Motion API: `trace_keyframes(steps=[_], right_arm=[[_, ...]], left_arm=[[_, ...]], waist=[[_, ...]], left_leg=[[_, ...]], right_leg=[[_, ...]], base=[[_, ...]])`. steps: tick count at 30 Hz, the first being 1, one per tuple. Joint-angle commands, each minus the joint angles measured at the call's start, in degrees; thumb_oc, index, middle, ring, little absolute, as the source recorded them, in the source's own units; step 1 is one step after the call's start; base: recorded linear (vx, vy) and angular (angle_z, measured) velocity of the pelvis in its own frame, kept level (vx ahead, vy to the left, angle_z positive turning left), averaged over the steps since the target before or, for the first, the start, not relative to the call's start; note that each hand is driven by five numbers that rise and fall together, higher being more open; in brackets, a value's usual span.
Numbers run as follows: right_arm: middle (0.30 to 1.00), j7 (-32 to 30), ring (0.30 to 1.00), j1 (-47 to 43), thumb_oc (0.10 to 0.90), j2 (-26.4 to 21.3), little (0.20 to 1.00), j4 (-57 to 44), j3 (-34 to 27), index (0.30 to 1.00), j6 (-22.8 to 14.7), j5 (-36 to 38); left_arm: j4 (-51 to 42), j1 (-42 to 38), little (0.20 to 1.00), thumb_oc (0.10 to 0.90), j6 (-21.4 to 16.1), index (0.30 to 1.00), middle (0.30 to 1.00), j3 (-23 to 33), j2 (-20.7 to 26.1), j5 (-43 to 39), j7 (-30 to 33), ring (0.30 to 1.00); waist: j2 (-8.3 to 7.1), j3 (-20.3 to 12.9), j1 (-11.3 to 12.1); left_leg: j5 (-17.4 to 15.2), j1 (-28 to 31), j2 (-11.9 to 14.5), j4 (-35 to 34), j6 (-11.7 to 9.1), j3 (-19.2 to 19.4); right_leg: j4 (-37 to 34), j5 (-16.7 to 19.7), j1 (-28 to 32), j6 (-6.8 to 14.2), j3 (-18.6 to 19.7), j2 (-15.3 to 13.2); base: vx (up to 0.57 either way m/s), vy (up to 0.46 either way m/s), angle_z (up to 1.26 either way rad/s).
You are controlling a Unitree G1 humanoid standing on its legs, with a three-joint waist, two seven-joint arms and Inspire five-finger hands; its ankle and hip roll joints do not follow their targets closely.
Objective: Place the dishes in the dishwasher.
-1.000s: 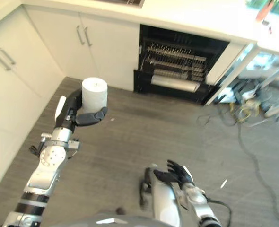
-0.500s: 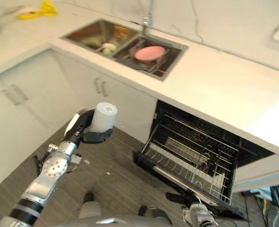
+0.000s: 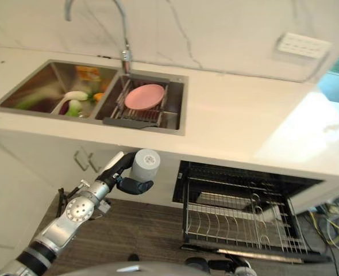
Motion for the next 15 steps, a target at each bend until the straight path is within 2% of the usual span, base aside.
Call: trace_keyframes(steps=[1,2,3,4,5,6,7,8,11,12,13,14,15], right_arm=[[0.9,-0.04,0.9,-3.1,0.8,0.72,0.9,-2.04,2.36,0.9,-1.81,-0.4],[0.9,-0.25,0.9,-3.81,0.8,0.83,0.9,-2.61,2.82,0.9,-2.05,-0.17],[0.9,-0.57,0.9,-4.7,0.8,0.96,0.9,-3.62,3.67,0.9,-2.34,0.23],[0.9,-0.58,0.9,-4.8,0.8,0.97,0.9,-3.63,3.66,0.9,-2.32,0.24],[0.9,-0.78,0.9,-5.64,0.8,0.71,0.9,-5.87,5.08,0.9,-3.08,0.09],[0.9,-0.85,0.9,-5.9,0.8,0.51,0.9,-7.44,5.9,0.9,-3.35,-0.26],[0.9,-1.14,0.9,-5.98,0.8,0.33,0.9,-9.36,6.54,0.9,-3.41,-1.22],[0.9,-1.46,0.9,-5.73,0.8,0.11,0.9,-10.89,7.02,0.9,-3.51,-2.02],[0.9,-1.82,0.9,-5.91,0.8,-0.66,0.9,-13.48,7.97,0.9,-3.96,-2.73],[0.9,-1.91,0.9,-5.71,0.8,-1.04,0.9,-14.63,8.37,0.9,-4.06,-2.97],[0.9,-2.06,0.9,-5.72,0.8,-1.93,0.9,-18.35,8.7,0.9,-4.61,-3.83],[0.9,-2.08,0.9,-5.48,0.8,-2.05,0.9,-18.63,8.78,0.9,-4.44,-3.85],[0.9,-2.19,0.9,-5.11,0.8,-3.39,0.9,-23.08,9.29,0.9,-4.91,-5.03]], left_arm=[[-6.27,-13.29,0.3,0.4,-4.18,0.3,0.3,10.28,-3.43,1.19,8.68,0.3],[-6.19,-13.89,0.3,0.4,-4.08,0.3,0.3,10.32,-3.63,1.22,9.17,0.3],[-6.13,-14.83,0.3,0.4,-4.04,0.3,0.3,10.37,-4.04,0.97,9.55,0.3],[-6.07,-14.95,0.3,0.4,-4.06,0.3,0.3,10.39,-4.03,0.97,9.56,0.3],[-6.12,-15.45,0.3,0.4,-4.03,0.3,0.3,10.9,-3.7,1.0,9.85,0.3],[-6.25,-15.5,0.3,0.4,-4.11,0.3,0.3,11.08,-3.42,0.89,9.68,0.3],[-7.01,-14.81,0.3,0.4,-4.02,0.3,0.3,11.7,-3.14,0.62,9.36,0.3],[-7.48,-14.27,0.3,0.4,-4.05,0.3,0.3,12.12,-3.02,0.69,9.07,0.3],[-7.33,-13.43,0.3,0.4,-4.45,0.3,0.3,12.89,-3.35,0.88,8.84,0.3],[-7.31,-12.76,0.3,0.4,-4.69,0.3,0.3,13.41,-3.73,0.36,8.83,0.3],[-6.89,-11.48,0.3,0.4,-5.01,0.3,0.3,14.7,-4.54,-0.99,9.16,0.3],[-6.92,-11.32,0.3,0.4,-5.04,0.3,0.3,14.77,-4.61,-1.01,9.12,0.3],[-6.27,-10.96,0.3,0.4,-5.35,0.3,0.3,14.93,-4.98,-1.44,9.19,0.3]], waist=[[0.87,-0.35,1.3],[1.24,-0.13,1.46],[1.71,0.34,1.15],[1.6,0.28,1.1],[2.05,0.48,1.63],[2.09,0.29,2.21],[1.73,-0.29,3.03],[1.33,-0.59,3.44],[0.77,-1.44,3.6],[0.76,-1.7,3.78],[0.72,-2.3,3.78],[0.88,-2.32,3.84],[0.79,-2.58,3.38]], left_leg=[[-7.95,1.28,5.86,6.85,-1.75,0.13],[-7.68,0.92,5.84,7.22,-1.4,0.74],[-7.49,0.52,5.95,7.78,-1.09,1.25],[-7.23,0.24,5.85,7.78,-1.06,1.24],[-6.96,-0.05,5.94,8.18,-0.55,2.94],[-6.77,-0.07,5.85,8.14,-0.52,4.23],[-6.7,0.06,5.79,8.04,-0.93,5.75],[-6.43,0.18,5.8,8.29,-1.25,6.42],[-6.29,0.37,6.47,8.62,-2.05,7.49],[-6.08,0.64,6.92,8.73,-2.5,7.97],[-5.22,0.95,7.94,8.4,-3.48,8.97],[-5.15,1.18,8.07,8.26,-3.6,9.08],[-4.88,2.01,8.84,7.43,-3.96,9.73]], right_leg=[[-0.57,9.83,-1.77,-1.27,-11.34,-2.66],[1.15,9.25,-2.09,-1.48,-13.93,-2.67],[4.1,6.76,-1.98,-1.95,-14.91,-1.95],[4.18,6.82,-2.27,-2.07,-14.91,-2.07],[7.66,3.14,-0.85,-2.89,-15.39,-0.41],[9.08,1.35,0.04,-3.31,-16.62,0.16],[6.31,-0.21,2.24,-3.99,-19.18,0.46],[3.95,-0.43,3.33,-4.2,-20.11,0.77],[-2.43,-0.47,5.44,-3.83,-19.01,2.79],[-4.84,0.69,6.25,-3.85,-18.63,3.6],[-8.5,1.01,7.28,-3.61,-19.12,4.63],[-9.04,1.31,7.61,-3.69,-19.08,4.89],[-10.54,1.36,7.93,-4.02,-18.18,5.82]], base=[[-0.22,0.155,-0.52],[-0.18,0.113,-0.97],[-0.12,0.058,-0.97],[-0.17,0.047,-0.67],[-0.14,0.019,-0.24],[-0.16,-0.024,-0.43],[-0.07,-0.087,-0.63],[-0.04,-0.167,-0.7],[0.0,-0.139,-0.61],[0.03,-0.243,-0.31],[0.03,-0.173,-0.4],[0.06,-0.181,-0.41],[0.06,-0.105,-0.47]])
